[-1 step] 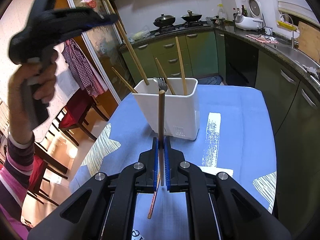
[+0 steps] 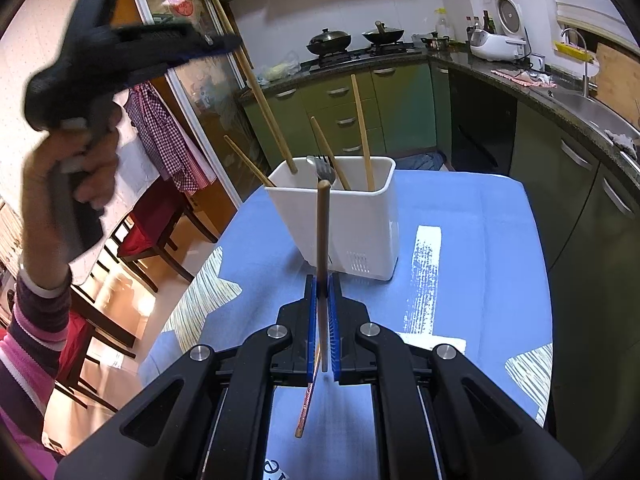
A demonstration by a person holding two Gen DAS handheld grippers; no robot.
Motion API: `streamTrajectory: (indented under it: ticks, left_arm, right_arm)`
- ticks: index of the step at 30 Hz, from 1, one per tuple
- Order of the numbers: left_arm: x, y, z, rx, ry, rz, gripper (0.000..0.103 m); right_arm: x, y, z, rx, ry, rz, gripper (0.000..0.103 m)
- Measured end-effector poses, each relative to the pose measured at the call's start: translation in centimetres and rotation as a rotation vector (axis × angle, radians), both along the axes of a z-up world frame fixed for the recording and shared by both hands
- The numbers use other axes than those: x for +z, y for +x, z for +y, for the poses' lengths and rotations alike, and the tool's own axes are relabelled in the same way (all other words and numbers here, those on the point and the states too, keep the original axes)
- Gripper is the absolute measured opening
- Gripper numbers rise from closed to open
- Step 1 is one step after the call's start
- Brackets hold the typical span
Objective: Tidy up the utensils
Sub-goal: 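Lift the chopstick into the holder with the left tool while the right tool raises its chopstick, then lower the held chopstick into the white holder and open the right tool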
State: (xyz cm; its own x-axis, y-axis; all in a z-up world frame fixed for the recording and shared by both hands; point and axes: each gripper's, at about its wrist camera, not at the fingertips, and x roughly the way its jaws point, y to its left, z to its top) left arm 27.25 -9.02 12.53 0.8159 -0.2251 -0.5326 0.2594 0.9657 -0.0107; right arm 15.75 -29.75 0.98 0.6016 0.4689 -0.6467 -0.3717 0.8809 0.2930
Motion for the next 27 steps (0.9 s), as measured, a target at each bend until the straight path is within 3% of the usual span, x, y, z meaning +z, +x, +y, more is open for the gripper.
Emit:
streamTrajectory:
  ticks: [4,8,13,18,23,27]
  left_arm:
    - [-2.2,0.6,0.1,-0.009,0.031,0.066,0.007]
    - [-3.0,-0.5,0.6,-0.017,0.031,0.071,0.041]
    - [-2.7,-2.7,1.6,-0.027,0.018,0.045,0.042]
    - [-2.5,-4.7,3.3,-0.024,-0.014,0.039,0.050]
    - [-2.6,-5.9,4.4,-0.019,-0.014,0.040,0.051]
    - [-3.0,-6.7,5.1,-0.018,-0.011,0.047,0.054]
  right_arm:
    - [0.5,-0.2,-0.1,0.002,0.002,-0.013,0.007]
    - [1.6,-0.4,-0.1,-0.001,0.017,-0.035,0.007]
    - [4.5,-0.1,-0.6,-0.024,0.059,-0.096,0.007]
    - [8.2,0.8,-1.8,-0.070,0.113,-0.167,0.007]
    - [11.6,3.4,-3.4,-0.147,0.190,-0.235,0.007]
    - [12.7,6.5,-4.0,-0.212,0.209,-0.244,0.007]
